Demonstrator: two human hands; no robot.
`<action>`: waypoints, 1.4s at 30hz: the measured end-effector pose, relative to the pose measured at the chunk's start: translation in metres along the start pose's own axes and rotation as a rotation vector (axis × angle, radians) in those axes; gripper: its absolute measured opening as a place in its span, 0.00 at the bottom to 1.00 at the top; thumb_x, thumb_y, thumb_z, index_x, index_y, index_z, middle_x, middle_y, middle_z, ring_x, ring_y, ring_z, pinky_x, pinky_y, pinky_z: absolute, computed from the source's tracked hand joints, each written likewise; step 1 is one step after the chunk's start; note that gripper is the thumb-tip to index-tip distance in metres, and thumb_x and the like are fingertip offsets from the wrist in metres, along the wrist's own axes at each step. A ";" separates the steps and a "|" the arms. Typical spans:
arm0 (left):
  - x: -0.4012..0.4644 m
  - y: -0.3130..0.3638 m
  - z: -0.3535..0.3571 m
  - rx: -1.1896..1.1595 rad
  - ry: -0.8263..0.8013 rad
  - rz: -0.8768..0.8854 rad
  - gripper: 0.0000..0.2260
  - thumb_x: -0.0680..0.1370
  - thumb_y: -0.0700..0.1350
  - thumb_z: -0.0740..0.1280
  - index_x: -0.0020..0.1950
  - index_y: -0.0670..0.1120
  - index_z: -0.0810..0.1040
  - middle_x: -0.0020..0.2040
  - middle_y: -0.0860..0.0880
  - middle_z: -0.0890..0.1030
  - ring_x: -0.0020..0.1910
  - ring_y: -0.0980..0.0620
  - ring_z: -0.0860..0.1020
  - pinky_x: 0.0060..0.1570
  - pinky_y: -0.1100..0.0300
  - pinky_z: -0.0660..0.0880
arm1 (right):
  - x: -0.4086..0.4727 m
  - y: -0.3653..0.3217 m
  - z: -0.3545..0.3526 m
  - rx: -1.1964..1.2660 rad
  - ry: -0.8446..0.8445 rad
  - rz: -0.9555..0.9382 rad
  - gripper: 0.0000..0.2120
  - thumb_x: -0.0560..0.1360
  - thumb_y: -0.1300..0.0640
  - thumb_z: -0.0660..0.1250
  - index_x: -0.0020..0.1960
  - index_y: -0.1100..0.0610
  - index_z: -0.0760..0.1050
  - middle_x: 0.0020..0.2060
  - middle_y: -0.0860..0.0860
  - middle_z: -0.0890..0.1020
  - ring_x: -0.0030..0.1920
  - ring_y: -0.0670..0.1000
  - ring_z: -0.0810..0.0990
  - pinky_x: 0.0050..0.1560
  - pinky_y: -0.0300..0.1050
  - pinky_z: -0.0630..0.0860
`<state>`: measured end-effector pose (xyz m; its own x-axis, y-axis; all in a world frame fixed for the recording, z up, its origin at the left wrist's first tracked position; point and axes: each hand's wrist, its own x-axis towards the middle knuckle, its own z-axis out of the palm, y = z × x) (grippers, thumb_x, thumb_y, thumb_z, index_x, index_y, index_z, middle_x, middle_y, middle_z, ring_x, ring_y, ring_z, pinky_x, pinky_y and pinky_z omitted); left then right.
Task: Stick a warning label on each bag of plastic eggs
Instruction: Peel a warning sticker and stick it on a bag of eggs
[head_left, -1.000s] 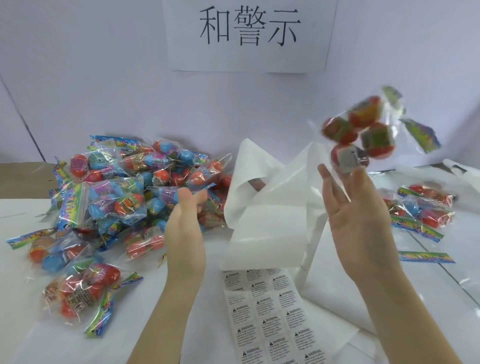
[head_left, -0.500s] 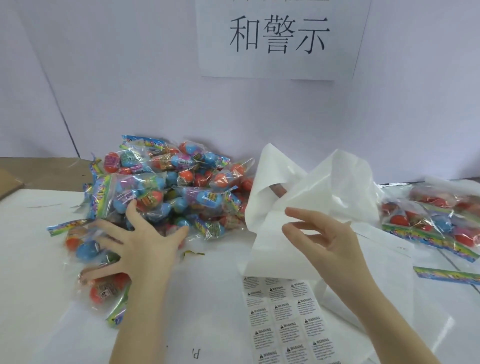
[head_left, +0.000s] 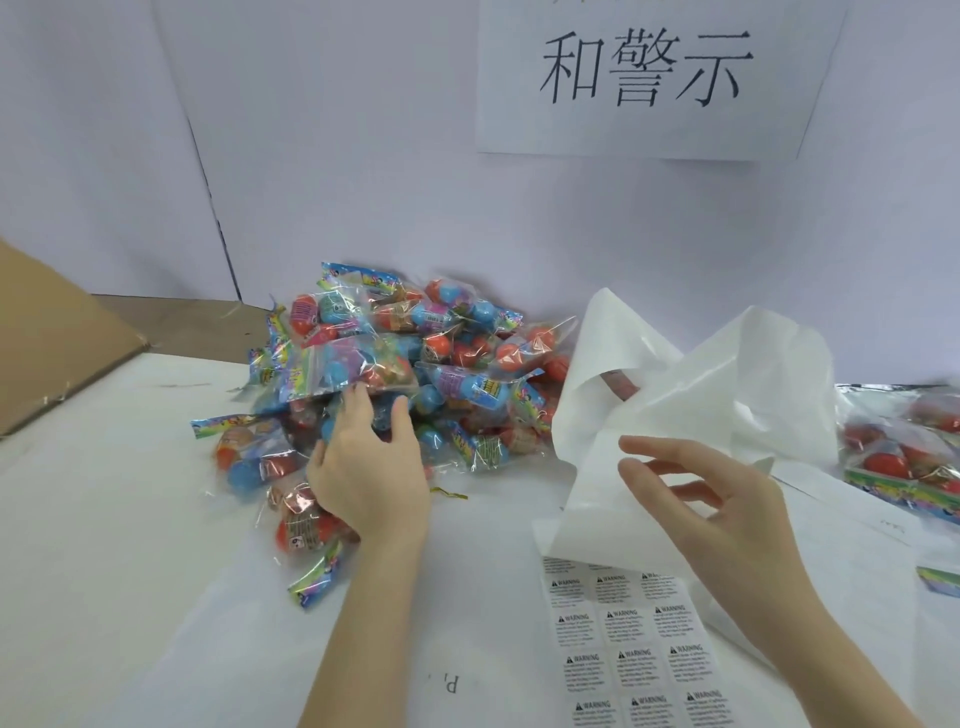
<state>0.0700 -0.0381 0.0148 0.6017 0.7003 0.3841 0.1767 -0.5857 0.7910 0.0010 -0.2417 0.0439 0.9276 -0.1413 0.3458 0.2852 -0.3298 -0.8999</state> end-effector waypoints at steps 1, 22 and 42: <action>0.000 -0.001 0.001 -0.006 0.005 0.004 0.21 0.78 0.52 0.65 0.68 0.44 0.73 0.63 0.43 0.78 0.60 0.43 0.76 0.63 0.45 0.67 | 0.000 0.000 0.000 -0.003 0.002 -0.003 0.08 0.71 0.60 0.71 0.43 0.46 0.81 0.38 0.34 0.82 0.38 0.37 0.79 0.35 0.25 0.70; -0.018 0.029 -0.009 -0.621 -0.065 0.266 0.17 0.74 0.34 0.70 0.61 0.44 0.77 0.62 0.55 0.74 0.63 0.60 0.73 0.54 0.73 0.71 | -0.001 -0.001 0.004 -0.026 -0.035 -0.038 0.07 0.71 0.60 0.71 0.45 0.48 0.81 0.42 0.35 0.82 0.41 0.38 0.79 0.39 0.26 0.71; -0.059 0.062 -0.020 -1.160 -1.082 -0.139 0.19 0.60 0.47 0.74 0.46 0.45 0.73 0.42 0.45 0.80 0.38 0.45 0.78 0.38 0.51 0.77 | 0.006 -0.008 -0.012 0.420 -0.133 0.172 0.13 0.59 0.61 0.69 0.44 0.62 0.79 0.37 0.56 0.83 0.36 0.51 0.79 0.38 0.39 0.76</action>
<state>0.0297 -0.1072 0.0508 0.9667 -0.1847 0.1768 -0.0839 0.4242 0.9017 0.0012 -0.2510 0.0559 0.9849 -0.0311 0.1701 0.1724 0.0975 -0.9802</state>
